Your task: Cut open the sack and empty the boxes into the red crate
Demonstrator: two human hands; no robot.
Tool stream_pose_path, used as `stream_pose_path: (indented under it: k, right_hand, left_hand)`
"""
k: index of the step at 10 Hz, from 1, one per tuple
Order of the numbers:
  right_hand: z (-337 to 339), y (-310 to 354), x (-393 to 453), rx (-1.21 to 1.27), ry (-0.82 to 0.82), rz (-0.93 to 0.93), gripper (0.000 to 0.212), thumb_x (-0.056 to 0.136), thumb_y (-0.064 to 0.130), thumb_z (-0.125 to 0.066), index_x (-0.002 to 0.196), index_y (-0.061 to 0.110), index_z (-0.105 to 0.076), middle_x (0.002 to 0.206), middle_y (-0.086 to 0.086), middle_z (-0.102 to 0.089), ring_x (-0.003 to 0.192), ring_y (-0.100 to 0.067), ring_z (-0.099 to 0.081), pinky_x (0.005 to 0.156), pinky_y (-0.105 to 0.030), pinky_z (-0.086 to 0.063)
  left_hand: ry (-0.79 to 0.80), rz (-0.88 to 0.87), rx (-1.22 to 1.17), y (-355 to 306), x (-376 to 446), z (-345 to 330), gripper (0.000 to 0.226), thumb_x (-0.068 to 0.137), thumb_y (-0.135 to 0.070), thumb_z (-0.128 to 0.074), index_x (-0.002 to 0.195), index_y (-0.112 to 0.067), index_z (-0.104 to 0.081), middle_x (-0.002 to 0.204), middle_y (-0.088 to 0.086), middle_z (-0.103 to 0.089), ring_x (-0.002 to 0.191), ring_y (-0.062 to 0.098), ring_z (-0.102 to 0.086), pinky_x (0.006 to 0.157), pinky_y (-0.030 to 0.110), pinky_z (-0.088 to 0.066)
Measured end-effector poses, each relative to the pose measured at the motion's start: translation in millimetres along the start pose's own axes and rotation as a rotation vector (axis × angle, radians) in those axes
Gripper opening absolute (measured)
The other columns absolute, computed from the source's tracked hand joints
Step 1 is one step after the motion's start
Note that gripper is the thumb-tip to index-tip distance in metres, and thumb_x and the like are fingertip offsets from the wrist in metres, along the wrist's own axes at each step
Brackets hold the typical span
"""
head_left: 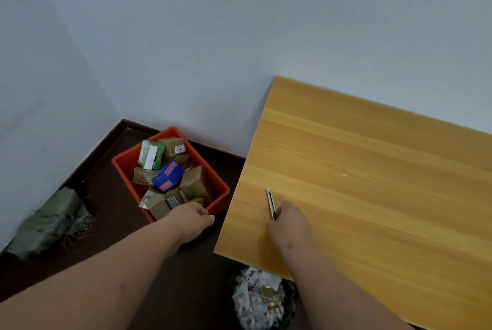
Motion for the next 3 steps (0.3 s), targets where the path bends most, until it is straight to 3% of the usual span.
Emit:
stream_pose_path:
  k: [1, 3]
  right_hand:
    - [-1.4, -0.9, 2.7, -0.025, 0.005, 0.005, 0.012, 0.088, 0.01, -0.053, 0.099, 0.015, -0.053, 0.102, -0.007, -0.059, 0.082, -0.025, -0.054, 0.065, -0.032, -0.043]
    - [1.9, 7.3, 3.4, -0.084, -0.1, 0.03, 0.025, 0.084, 0.023, -0.054, 0.108, 0.019, -0.057, 0.107, -0.003, -0.056, 0.098, -0.026, -0.056, 0.081, -0.039, -0.052]
  left_hand:
    - [0.008, 0.008, 0.004, 1.3, 2.5, 2.8, 0.034, 0.094, -0.032, -0.055, 0.126, -0.02, -0.056, 0.143, 0.005, -0.047, 0.128, 0.024, -0.047, 0.106, 0.039, -0.041]
    - [0.001, 0.035, -0.021, 10.0, 10.4, 11.4, 0.031, 0.093, -0.035, -0.056, 0.121, -0.023, -0.057, 0.13, 0.006, -0.054, 0.113, 0.022, -0.053, 0.099, 0.038, -0.047]
Point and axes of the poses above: each hand's wrist, its own x-axis towards the middle knuckle, its own z-axis out of the back of the hand, y = z × x, the point moved 1 cm from there along x, towards the middle knuckle
